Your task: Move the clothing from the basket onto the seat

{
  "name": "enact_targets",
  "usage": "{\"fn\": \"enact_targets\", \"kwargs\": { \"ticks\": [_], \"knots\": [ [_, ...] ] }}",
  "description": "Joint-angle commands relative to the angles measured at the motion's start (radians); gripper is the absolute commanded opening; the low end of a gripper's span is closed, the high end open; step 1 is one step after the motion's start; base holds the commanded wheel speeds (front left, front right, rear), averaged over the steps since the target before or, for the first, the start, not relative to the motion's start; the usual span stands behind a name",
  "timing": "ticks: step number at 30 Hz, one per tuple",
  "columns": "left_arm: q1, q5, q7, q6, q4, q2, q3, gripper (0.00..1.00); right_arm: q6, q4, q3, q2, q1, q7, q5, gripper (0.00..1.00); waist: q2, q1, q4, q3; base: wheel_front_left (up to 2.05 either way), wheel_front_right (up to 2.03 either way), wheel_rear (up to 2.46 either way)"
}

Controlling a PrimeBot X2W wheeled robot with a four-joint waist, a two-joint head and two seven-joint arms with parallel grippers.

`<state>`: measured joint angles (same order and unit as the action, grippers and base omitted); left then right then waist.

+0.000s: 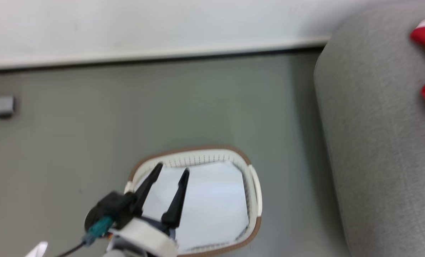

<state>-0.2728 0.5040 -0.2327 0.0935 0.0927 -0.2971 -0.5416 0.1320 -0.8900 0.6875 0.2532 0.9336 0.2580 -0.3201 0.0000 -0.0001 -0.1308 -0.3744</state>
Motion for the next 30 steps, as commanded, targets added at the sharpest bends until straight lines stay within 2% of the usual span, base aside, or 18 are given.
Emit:
{"fn": "enact_targets", "kwargs": {
  "ticks": [1, 8, 15, 21, 30],
  "knots": [
    [0.032, 0.009, -0.013, 0.007, 0.008, -0.002, 0.008, 1.0, -0.003, 0.022, -0.025, -0.01, -0.044, 0.007, 0.027, 1.0, 0.0, 0.0001, -0.012, 0.104, 0.0, 0.0, 0.0],
    [0.182, 0.045, -0.031, 0.052, 0.028, 0.005, 0.081, 1.0, -0.003, 0.286, -0.256, -0.078, -0.336, 0.007, 0.187, 1.0, 0.0, 0.0001, 0.022, 0.26, 0.0, 0.0, 0.0],
    [0.286, 0.018, -0.032, 0.07, 0.028, 0.004, 0.159, 1.0, -0.003, 0.543, -0.399, -0.137, -0.65, 0.006, 0.281, 1.0, 0.0, 0.0001, 0.086, 0.351, 0.0, 0.0, 0.0],
    [0.347, -0.026, -0.031, 0.061, 0.049, 0.019, 0.247, 1.0, -0.003, 0.628, -0.507, -0.18, -0.827, 0.006, 0.333, 1.0, 0.0, 0.0001, 0.121, 0.394, 0.0, 0.0, 0.0],
    [0.423, -0.106, -0.032, 0.009, 0.098, 0.078, 0.351, 1.0, -0.003, 0.641, -0.609, -0.201, -1.001, 0.006, 0.381, 1.0, 0.0, 0.0001, 0.13, 0.436, 0.0, 0.0, 0.0]
  ]
}}
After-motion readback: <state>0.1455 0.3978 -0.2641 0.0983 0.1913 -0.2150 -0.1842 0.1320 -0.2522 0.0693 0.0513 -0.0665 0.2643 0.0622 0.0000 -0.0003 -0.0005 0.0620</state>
